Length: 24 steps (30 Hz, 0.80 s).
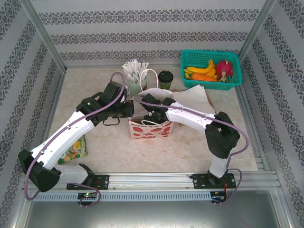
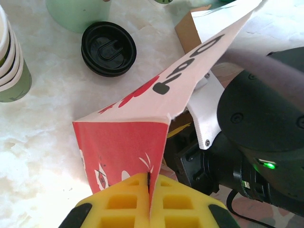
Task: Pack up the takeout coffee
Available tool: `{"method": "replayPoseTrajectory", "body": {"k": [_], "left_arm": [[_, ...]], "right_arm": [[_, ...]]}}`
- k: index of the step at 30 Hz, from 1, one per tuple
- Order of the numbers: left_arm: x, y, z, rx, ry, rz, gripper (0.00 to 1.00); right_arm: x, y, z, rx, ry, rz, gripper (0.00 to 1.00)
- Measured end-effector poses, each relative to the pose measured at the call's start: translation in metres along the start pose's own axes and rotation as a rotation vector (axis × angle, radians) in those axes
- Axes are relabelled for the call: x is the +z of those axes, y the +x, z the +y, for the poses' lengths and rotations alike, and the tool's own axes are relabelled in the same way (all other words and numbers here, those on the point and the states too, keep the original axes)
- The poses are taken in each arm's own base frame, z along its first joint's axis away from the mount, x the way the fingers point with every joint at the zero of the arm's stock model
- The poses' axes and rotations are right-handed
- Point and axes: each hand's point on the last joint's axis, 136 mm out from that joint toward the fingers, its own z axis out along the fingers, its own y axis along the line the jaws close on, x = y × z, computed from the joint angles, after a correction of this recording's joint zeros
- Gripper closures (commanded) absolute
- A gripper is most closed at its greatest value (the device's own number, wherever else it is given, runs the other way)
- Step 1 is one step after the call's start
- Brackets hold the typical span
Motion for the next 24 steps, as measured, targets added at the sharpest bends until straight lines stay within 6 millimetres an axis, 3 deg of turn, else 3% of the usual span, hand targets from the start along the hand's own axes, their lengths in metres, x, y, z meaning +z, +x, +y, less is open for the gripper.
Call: {"method": "replayPoseTrajectory", "body": {"k": [15, 24], "left_arm": [[0.000, 0.001, 0.001, 0.007, -0.002, 0.004, 1.00], [0.001, 0.003, 0.002, 0.008, -0.008, 0.011, 1.00]], "right_arm": [[0.041, 0.006, -0.004, -0.033, 0.035, 0.042, 1.00], [0.046, 0.005, -0.003, -0.046, 0.050, 0.035, 1.00]]}}
